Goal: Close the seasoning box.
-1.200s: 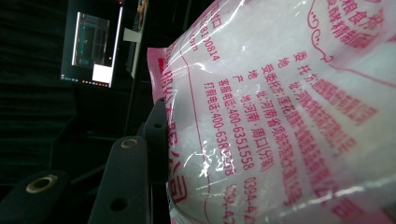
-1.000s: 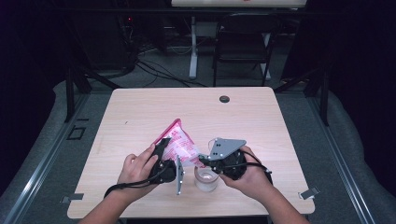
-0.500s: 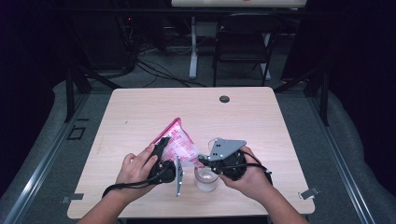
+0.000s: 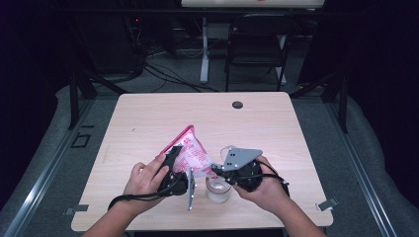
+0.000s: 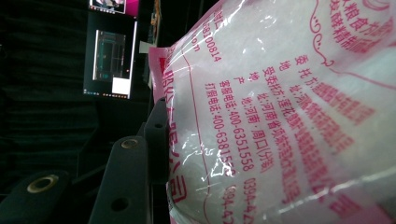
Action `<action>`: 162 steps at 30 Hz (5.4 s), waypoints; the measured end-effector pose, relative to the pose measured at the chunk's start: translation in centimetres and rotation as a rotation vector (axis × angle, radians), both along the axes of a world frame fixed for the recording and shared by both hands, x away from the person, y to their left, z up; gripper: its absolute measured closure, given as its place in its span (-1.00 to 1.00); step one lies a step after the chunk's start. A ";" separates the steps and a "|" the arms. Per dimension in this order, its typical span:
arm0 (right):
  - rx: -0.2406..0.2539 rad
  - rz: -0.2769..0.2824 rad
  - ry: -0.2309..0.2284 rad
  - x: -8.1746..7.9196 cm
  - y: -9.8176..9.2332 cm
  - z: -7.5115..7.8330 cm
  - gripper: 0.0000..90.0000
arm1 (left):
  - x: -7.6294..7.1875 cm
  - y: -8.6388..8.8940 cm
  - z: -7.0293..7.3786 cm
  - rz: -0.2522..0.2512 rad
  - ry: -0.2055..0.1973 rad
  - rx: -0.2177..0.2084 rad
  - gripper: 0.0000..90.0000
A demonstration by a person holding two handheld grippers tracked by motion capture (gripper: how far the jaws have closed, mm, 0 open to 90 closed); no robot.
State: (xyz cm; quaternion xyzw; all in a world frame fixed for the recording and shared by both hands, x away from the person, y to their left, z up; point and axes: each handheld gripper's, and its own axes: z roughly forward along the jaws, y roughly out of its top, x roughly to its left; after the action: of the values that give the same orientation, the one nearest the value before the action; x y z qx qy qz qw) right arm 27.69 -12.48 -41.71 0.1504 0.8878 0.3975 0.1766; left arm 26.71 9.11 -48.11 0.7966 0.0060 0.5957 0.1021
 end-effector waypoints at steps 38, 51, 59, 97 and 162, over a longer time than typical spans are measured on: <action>0.009 -0.009 0.003 -0.2 -0.6 -0.5 1.00 | -0.5 -0.5 0.1 -0.031 -0.059 0.051 0.27; 0.008 -0.009 -0.016 -0.3 -0.5 -0.4 1.00 | -0.4 -0.5 0.1 -0.030 -0.046 0.062 0.28; 0.003 -0.012 -0.016 -0.2 -0.4 -0.3 1.00 | -0.4 -0.7 0.2 -0.037 -0.060 0.090 0.28; -0.005 -0.028 -0.007 0.1 -0.6 -1.0 1.00 | -0.4 -1.1 0.5 -0.066 -0.101 0.109 0.31; -0.005 -0.034 -0.003 0.2 -0.5 -1.5 1.00 | -0.6 -1.2 0.9 -0.068 -0.124 0.114 0.33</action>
State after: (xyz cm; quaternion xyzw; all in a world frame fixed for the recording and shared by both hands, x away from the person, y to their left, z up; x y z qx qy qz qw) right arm 27.88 -12.95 -43.25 0.1642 0.8858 0.3926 0.1852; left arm 26.08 7.94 -47.25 0.7624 -0.0612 0.6395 0.0771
